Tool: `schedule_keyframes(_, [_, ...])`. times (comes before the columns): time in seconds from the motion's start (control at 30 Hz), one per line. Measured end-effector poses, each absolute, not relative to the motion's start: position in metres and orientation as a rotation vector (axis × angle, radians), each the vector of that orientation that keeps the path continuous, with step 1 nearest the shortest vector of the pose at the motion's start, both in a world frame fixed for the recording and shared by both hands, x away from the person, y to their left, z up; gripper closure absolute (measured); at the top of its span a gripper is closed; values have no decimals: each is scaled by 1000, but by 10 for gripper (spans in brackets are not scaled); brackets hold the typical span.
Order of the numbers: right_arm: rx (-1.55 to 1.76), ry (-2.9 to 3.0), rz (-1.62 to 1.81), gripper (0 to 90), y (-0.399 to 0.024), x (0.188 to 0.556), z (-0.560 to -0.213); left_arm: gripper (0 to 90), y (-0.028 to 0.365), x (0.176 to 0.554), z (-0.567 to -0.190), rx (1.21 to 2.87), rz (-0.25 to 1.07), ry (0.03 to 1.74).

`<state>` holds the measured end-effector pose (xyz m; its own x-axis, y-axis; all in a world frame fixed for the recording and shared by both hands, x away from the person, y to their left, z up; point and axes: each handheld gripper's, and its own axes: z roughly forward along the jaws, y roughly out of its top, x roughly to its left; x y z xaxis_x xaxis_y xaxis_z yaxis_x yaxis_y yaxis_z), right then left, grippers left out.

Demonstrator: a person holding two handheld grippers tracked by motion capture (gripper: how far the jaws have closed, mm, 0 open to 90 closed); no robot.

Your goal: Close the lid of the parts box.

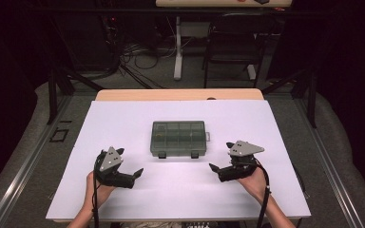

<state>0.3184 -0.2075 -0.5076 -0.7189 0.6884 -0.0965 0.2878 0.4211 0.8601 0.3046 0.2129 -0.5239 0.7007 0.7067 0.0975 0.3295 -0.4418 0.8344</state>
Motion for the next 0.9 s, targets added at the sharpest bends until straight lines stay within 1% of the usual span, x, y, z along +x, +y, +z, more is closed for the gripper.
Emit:
schedule_keyframes(0.4, [880,2218,1214,0,-223,302,-519,1,226,284,-535,2025,571,799])
schedule_keyframes(0.9, [906,2165,1204,0,-236,283,-532,1,234,267,-548,2016,553,816])
